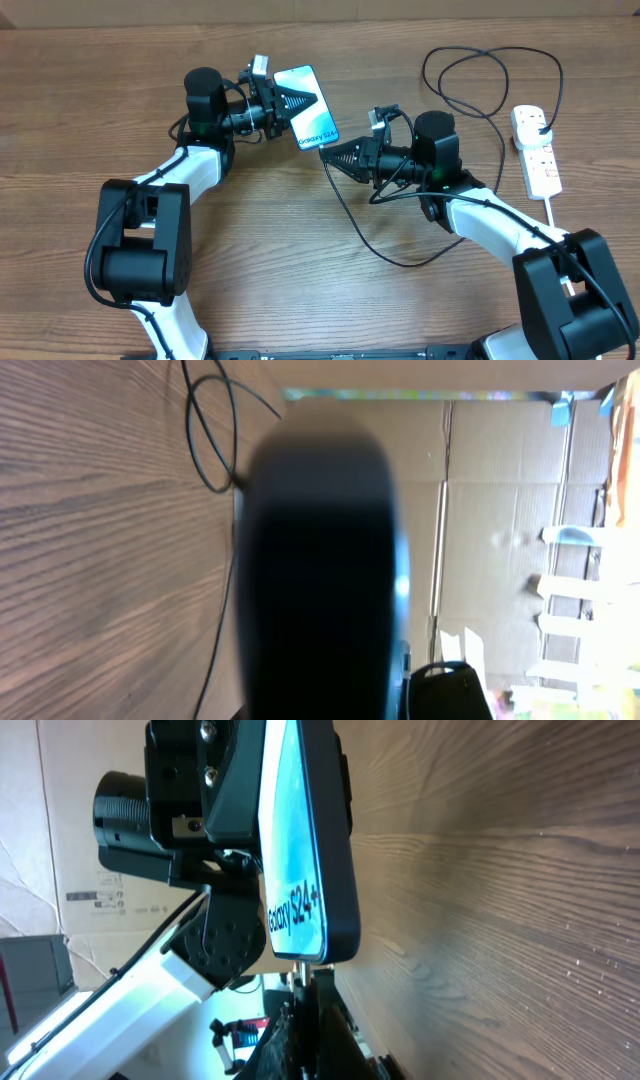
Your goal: Plug charger to phone and switch on socket
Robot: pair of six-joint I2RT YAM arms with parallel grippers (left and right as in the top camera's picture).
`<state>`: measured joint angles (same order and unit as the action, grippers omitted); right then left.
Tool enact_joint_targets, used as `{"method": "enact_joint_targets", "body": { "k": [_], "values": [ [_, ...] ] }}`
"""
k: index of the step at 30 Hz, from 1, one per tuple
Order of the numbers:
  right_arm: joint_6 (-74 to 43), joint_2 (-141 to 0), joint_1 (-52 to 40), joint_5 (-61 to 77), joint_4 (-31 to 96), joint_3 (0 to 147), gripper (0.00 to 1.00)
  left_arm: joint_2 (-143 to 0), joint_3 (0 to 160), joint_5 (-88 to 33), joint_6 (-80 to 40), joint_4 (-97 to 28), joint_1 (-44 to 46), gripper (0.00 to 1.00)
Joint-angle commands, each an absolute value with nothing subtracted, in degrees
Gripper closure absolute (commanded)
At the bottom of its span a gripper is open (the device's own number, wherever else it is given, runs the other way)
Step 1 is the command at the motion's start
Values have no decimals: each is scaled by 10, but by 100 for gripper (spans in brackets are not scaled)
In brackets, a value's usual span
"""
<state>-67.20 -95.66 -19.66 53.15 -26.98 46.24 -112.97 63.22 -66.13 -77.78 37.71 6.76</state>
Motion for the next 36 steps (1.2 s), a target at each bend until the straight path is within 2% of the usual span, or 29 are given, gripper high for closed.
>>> {"method": "enact_joint_targets", "body": {
  "k": [1, 19, 36],
  "values": [
    [-657, -959, -182, 437, -280, 469, 96, -1129, 635, -828, -789, 375, 94, 96],
    [-651, -959, -182, 442, -279, 469, 96, -1129, 635, -883, -778, 375, 94, 96],
    [-651, -959, -182, 425, -280, 469, 96, -1129, 635, -727, -830, 376, 78, 96]
  ]
}}
